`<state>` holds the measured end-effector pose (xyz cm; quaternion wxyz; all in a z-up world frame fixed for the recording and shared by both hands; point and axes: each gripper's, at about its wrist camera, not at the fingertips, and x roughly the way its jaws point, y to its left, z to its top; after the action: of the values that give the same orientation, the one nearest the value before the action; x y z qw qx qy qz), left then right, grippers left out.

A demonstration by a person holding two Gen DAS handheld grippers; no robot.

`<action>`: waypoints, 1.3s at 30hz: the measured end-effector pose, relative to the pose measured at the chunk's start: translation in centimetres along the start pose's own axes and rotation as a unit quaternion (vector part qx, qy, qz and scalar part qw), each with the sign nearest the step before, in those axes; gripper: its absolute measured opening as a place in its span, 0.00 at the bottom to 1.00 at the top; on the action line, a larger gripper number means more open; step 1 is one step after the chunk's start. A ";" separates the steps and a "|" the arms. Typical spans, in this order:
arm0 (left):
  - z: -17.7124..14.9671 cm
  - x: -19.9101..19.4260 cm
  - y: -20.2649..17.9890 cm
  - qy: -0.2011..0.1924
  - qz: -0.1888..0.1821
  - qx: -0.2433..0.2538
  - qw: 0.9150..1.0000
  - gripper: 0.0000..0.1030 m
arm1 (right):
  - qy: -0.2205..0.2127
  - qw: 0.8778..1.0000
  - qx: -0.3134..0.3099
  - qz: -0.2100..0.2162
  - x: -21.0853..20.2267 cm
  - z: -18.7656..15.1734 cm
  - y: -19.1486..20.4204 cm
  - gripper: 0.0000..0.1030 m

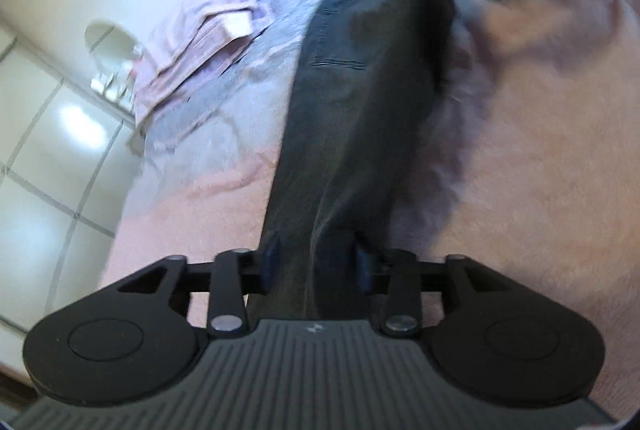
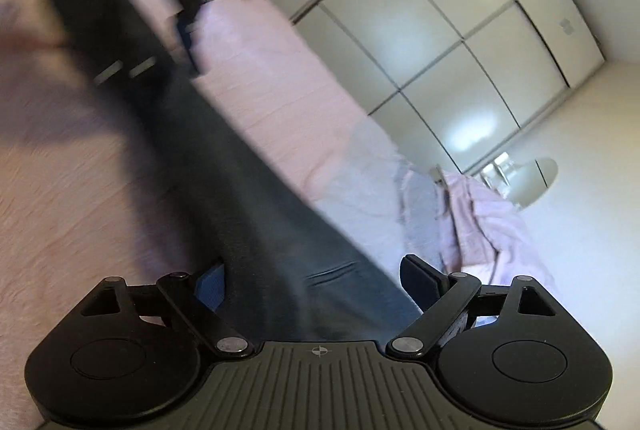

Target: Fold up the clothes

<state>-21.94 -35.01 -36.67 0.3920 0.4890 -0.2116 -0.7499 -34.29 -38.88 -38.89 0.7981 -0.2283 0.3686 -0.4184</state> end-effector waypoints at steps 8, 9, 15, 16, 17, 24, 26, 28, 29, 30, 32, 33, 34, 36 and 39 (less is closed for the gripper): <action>3.1 -0.4 -3.5 -0.052 0.004 0.055 0.997 0.36 | 0.035 0.989 0.118 0.076 2.6 0.6 -5.3 0.86; 3.6 -0.2 -3.3 -0.057 0.001 0.043 0.997 0.34 | 0.034 0.989 0.121 0.075 2.5 0.5 -5.3 0.86; 5.4 1.8 -0.6 -0.052 0.011 -0.008 0.999 0.15 | 0.026 0.996 0.074 0.044 1.3 0.2 -3.9 0.86; 5.5 2.1 -0.2 -0.051 0.010 -0.016 0.999 0.15 | 0.017 0.997 0.062 0.043 0.6 0.3 -3.3 0.86; 5.6 2.4 0.2 -0.049 0.010 -0.022 0.998 0.14 | 0.009 0.998 0.050 0.044 -0.1 0.4 -2.7 0.86; 5.0 4.2 2.6 -0.048 -0.012 -0.069 0.996 0.15 | -0.030 0.990 -0.053 0.129 -3.9 0.2 2.9 0.76; 4.8 4.6 3.1 -0.048 -0.021 -0.077 0.996 0.15 | -0.015 0.983 -0.075 0.164 -3.4 0.2 4.3 0.49; 4.6 5.1 3.6 -0.048 -0.028 -0.090 0.994 0.16 | 0.001 0.982 -0.063 0.179 -1.5 0.1 4.3 0.44; 4.5 5.3 3.9 -0.048 -0.030 -0.094 0.994 0.17 | 0.013 0.982 -0.055 0.178 -0.3 0.2 4.2 0.43; 4.4 5.5 4.0 -0.047 -0.031 -0.096 0.994 0.17 | 0.024 0.983 -0.047 0.176 1.0 0.3 4.1 0.42; 4.3 6.0 4.3 -0.044 -0.035 -0.100 0.993 0.17 | 0.033 0.984 -0.045 0.166 2.4 0.6 4.7 0.41; 4.2 6.3 4.5 -0.043 -0.038 -0.104 0.993 0.17 | 0.037 0.985 -0.044 0.162 3.1 0.8 5.0 0.41; 4.2 6.6 4.6 -0.041 -0.041 -0.108 0.993 0.17 | 0.036 0.986 -0.049 0.153 3.6 0.9 5.4 0.41; 4.0 6.9 4.8 -0.040 -0.043 -0.112 0.992 0.18 | 0.033 0.989 -0.071 0.128 4.4 1.0 6.4 0.41; 3.7 6.7 4.9 -0.043 -0.046 -0.118 0.991 0.19 | 0.029 0.987 -0.135 0.077 5.4 0.4 7.4 0.40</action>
<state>-24.88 -43.50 -35.43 0.4029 0.4159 -0.1151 -0.8071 -28.22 -39.37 -45.79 0.7786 -0.2924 0.4614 -0.3087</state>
